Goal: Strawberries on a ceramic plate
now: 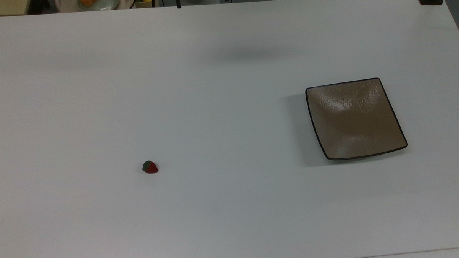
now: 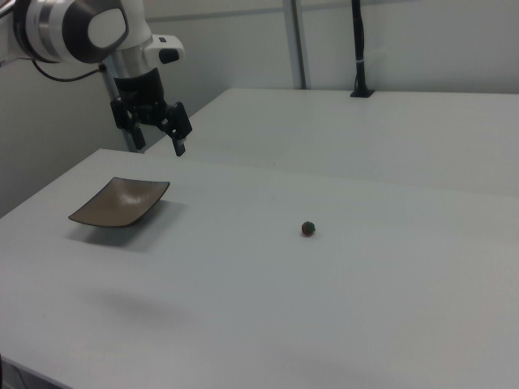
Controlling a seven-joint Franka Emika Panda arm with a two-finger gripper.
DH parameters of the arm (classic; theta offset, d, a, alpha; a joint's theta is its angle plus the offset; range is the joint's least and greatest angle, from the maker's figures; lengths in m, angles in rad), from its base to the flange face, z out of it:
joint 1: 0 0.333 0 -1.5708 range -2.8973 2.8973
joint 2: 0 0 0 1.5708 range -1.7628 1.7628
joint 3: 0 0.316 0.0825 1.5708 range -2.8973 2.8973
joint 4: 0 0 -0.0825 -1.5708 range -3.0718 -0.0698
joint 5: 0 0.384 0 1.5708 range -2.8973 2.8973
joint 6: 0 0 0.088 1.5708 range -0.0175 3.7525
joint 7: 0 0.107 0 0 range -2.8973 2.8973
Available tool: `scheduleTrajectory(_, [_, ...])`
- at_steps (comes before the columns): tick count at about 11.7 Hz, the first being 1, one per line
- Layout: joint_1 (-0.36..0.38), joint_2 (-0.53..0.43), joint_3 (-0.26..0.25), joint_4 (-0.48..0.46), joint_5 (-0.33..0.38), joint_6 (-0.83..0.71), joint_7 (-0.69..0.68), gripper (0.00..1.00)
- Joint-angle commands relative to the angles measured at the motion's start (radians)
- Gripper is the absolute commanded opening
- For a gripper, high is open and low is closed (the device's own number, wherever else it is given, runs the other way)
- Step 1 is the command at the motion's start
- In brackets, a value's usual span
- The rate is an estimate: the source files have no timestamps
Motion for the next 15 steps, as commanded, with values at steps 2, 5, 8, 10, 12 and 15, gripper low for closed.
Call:
scheduleTrajectory(2, [0.014,-0.009,-0.026,-0.021,0.018,0.035,-0.023,1.00])
scheduleTrajectory(5, [0.012,-0.007,-0.026,-0.020,0.019,0.035,-0.022,1.00])
scheduleTrajectory(8, [0.011,-0.006,-0.026,-0.020,0.021,0.055,-0.020,1.00])
scheduleTrajectory(10, [0.011,-0.004,-0.026,-0.021,0.022,0.061,-0.022,1.00])
scheduleTrajectory(12, [0.012,0.011,-0.026,-0.017,0.022,0.064,-0.034,1.00])
scheduleTrajectory(15, [0.009,0.014,-0.027,-0.018,0.022,0.059,-0.246,1.00])
